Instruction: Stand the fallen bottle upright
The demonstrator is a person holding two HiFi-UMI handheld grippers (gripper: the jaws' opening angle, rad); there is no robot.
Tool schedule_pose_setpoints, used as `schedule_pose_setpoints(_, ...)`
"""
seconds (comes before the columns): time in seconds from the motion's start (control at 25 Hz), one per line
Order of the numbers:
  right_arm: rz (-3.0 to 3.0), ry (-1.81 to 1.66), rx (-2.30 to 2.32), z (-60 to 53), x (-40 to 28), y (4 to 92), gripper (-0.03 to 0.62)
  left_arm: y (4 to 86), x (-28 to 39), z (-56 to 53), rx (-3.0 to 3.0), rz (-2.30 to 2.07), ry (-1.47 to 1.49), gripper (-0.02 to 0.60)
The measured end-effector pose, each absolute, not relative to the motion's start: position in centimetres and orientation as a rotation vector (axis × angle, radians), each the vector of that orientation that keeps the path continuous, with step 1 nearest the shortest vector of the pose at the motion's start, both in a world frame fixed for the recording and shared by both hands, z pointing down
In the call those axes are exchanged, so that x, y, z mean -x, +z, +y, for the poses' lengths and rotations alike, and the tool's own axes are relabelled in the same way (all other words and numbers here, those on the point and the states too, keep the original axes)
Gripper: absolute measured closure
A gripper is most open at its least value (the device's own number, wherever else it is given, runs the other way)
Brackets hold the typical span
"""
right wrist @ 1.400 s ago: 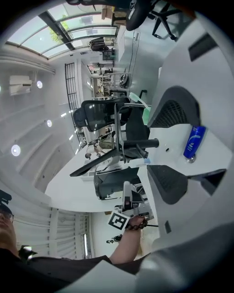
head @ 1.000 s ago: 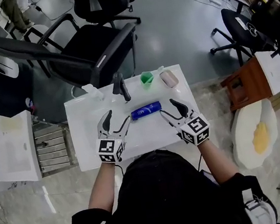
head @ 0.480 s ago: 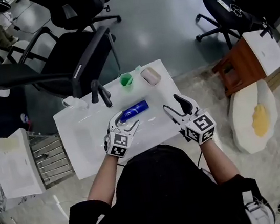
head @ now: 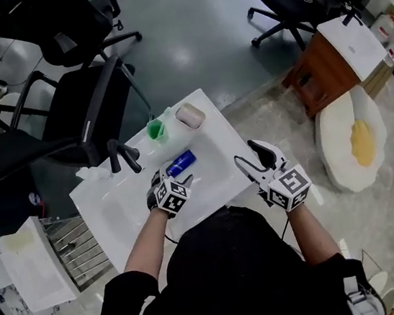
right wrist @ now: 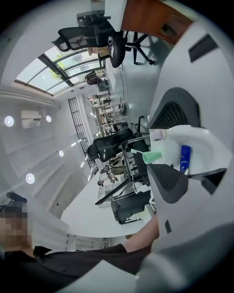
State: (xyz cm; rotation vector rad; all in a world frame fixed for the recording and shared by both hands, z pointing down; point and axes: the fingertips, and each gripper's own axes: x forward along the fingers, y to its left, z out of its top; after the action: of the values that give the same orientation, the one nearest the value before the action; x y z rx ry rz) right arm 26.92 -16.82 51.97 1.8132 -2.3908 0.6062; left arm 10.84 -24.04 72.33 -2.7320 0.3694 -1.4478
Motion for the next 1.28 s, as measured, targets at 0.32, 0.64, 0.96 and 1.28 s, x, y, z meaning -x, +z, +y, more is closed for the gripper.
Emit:
schedule_pose_setpoints(0.32, -2.260, 0.676, -1.923, -13.8, -29.5, 52.8, 0.342, 77.3, -11.5, -25.2, 2.608, 0.236, -1.652, 0.241)
schedule_pose_setpoints(0.64, -2.131, 0.718, -1.997, -10.8, -30.9, 53.8, 0.344, 81.2, -11.0, -25.3, 2.557, 0.126, -1.820, 0.239)
schedule_pose_setpoints(0.96, -2.086, 0.724, -1.978, -9.9, -30.0, 55.3, 0.347, 82.0, -10.6, -25.4, 2.595, 0.067, -1.875, 0.227)
schedule_pose_setpoints(1.28, -2.071, 0.727, -2.015, -10.0, -29.9, 55.2, 0.347, 82.0, -11.0, -24.3, 2.553, -0.110, -1.909, 0.270)
